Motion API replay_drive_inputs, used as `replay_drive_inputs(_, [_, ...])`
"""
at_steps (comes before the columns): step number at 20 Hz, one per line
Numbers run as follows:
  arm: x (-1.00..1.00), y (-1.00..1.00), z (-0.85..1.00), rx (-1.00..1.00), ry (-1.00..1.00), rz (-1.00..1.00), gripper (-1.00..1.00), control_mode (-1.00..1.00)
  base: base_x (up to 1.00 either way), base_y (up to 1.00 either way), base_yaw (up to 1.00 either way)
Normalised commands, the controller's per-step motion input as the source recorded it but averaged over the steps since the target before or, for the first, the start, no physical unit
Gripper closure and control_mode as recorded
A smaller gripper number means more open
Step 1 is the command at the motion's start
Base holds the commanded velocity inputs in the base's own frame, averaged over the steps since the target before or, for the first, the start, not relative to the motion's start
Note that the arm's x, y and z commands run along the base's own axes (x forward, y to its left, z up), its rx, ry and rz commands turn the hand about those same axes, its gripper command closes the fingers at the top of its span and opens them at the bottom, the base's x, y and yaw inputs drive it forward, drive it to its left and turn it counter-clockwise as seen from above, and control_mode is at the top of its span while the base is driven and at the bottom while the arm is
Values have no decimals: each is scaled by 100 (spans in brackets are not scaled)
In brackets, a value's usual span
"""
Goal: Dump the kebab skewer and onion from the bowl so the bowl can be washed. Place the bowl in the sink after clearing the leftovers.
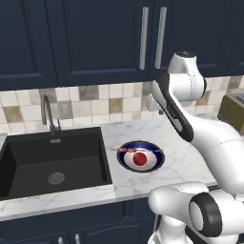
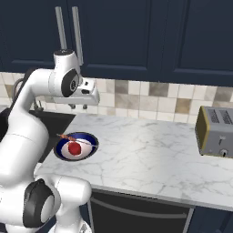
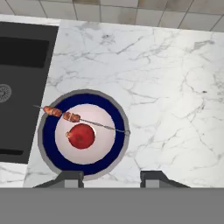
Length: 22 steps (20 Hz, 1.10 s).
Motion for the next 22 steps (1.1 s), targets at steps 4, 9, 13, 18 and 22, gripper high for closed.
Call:
replay_drive_inputs(4, [0,5,0,0,0,0,-100,-100,0,0,0])
replay_drive_inputs(9, [-28,0,-5,6,-1,-5,-100,-100,0,0,0])
replay_drive_inputs(13, [-44,-8,-33,13,0,-10,-100,-100,0,0,0])
replay_drive_inputs(18, [-45,-17,-66,14,0,-14,-100,-100,0,0,0])
replay_drive_inputs(22, [-15,-9,-62,10,6,-16,-100,-100,0,0,0])
